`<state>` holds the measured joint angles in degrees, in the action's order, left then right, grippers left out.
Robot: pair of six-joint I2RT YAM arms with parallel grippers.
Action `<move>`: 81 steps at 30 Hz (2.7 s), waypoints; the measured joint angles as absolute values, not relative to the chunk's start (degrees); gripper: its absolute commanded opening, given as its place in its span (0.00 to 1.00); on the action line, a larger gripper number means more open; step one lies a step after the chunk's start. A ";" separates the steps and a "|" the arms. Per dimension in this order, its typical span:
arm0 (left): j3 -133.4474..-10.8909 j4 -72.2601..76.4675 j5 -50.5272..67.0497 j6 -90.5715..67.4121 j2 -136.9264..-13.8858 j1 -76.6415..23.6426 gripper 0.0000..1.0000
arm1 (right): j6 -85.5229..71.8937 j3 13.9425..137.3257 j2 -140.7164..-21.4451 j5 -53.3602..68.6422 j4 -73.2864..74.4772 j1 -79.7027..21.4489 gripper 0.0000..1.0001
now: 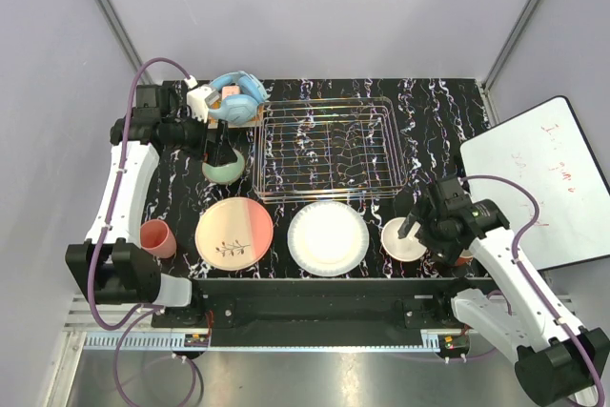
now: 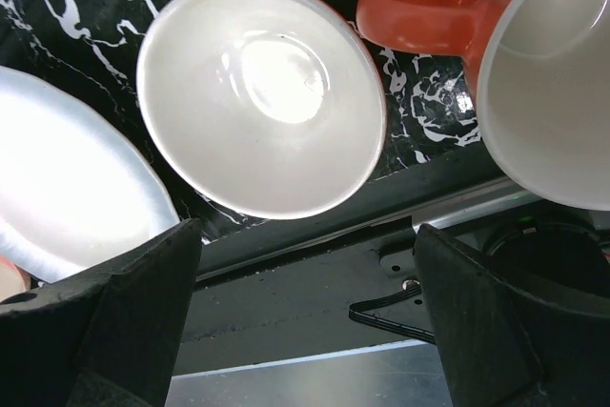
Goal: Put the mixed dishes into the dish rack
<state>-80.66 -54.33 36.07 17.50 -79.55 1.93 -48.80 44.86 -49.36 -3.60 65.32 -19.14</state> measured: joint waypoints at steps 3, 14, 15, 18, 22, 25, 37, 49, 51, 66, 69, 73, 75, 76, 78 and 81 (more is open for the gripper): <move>-80.66 -54.35 36.07 17.47 -79.55 1.93 0.99 | -48.82 43.77 -49.63 -3.53 64.97 -19.22 1.00; -82.04 -54.35 36.01 17.56 -79.57 1.93 0.99 | -51.68 39.86 -47.97 -6.22 61.63 -21.98 1.00; -82.04 -54.39 36.01 17.56 -79.57 1.93 0.99 | -52.16 39.70 -48.27 -6.92 61.54 -22.96 1.00; -82.04 -54.39 36.01 17.58 -79.57 1.93 0.99 | -54.94 39.66 -51.64 -9.67 61.08 -27.94 1.00; -82.04 -54.37 36.01 17.80 -79.57 1.93 0.99 | -58.28 39.66 -59.75 -12.82 60.10 -33.52 1.00; -82.04 -54.37 35.97 18.04 -79.57 1.93 0.99 | -60.16 39.66 -64.47 -14.52 58.96 -36.03 1.00; -82.02 -54.39 35.94 18.48 -79.57 1.93 0.99 | -64.84 39.64 -65.98 -22.68 57.41 -37.08 0.73; -82.04 -54.39 35.83 18.52 -79.57 1.93 0.99 | -65.63 38.52 -71.55 -24.60 52.23 -37.12 0.48; -82.04 -54.39 35.83 18.46 -79.57 1.93 0.99 | -65.36 38.52 -71.90 -24.60 51.96 -37.15 0.46; -82.04 -54.37 35.83 18.61 -79.55 1.93 0.99 | -64.03 40.69 -70.87 -25.93 49.50 -38.00 0.00; -82.04 -54.37 35.83 18.61 -79.55 1.93 0.99 | -63.96 40.91 -70.17 -26.76 51.92 -40.10 0.00; -82.04 -54.35 35.83 18.61 -79.57 1.93 0.99 | -63.83 45.23 -69.54 -30.30 58.02 -46.50 0.00; -82.04 -54.33 35.86 18.59 -79.59 1.93 0.99 | -63.79 50.15 -69.60 -33.52 61.10 -50.50 0.00; -82.04 -54.33 35.86 18.57 -79.64 1.93 0.99 | -63.75 53.49 -69.87 -35.18 62.70 -52.27 0.00; -82.04 -54.33 35.88 18.52 -79.81 1.93 0.99 | -63.66 60.64 -71.07 -39.35 65.25 -55.13 0.00; -82.04 -54.28 36.03 18.35 -80.55 1.93 0.99 | -62.15 71.18 -74.11 -47.09 68.82 -56.84 0.00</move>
